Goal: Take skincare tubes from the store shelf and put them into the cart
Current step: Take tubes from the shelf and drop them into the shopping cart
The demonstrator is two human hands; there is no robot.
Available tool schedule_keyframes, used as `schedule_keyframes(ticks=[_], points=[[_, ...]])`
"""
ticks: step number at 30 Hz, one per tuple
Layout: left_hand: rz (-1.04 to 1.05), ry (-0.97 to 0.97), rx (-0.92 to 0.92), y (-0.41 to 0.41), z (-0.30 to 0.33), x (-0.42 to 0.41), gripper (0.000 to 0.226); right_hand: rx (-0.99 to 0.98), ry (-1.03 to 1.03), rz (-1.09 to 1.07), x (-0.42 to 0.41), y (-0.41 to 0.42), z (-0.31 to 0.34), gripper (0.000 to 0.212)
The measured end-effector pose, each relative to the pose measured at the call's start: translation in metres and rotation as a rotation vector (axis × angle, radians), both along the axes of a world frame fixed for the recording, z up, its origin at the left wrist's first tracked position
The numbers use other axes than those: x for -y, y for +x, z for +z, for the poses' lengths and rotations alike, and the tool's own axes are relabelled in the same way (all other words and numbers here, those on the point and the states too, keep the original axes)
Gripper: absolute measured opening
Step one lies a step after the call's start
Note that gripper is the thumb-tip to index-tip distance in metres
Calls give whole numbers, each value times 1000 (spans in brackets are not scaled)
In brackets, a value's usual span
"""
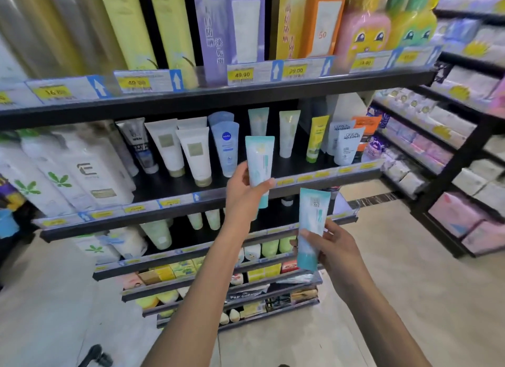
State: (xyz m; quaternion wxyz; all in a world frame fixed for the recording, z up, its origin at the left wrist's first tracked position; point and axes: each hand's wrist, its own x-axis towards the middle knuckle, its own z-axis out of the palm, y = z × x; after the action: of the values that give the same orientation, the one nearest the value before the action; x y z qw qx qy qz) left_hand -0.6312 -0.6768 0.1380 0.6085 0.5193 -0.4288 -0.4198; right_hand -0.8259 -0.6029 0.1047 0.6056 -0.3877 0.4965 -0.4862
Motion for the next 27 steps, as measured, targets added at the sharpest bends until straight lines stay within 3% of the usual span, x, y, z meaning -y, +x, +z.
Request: schedule_keyframes(ticks=[4,9,27], points=[[78,1,76,-13,6,37,45,-8,-16,40,23,-5,5,52],[216,0,160,-24,10,75,42,-3,-35,80,51,-16,9,49],[389,133,488,-23,-11,159,55,5,-50,253,117,-49,13,64]])
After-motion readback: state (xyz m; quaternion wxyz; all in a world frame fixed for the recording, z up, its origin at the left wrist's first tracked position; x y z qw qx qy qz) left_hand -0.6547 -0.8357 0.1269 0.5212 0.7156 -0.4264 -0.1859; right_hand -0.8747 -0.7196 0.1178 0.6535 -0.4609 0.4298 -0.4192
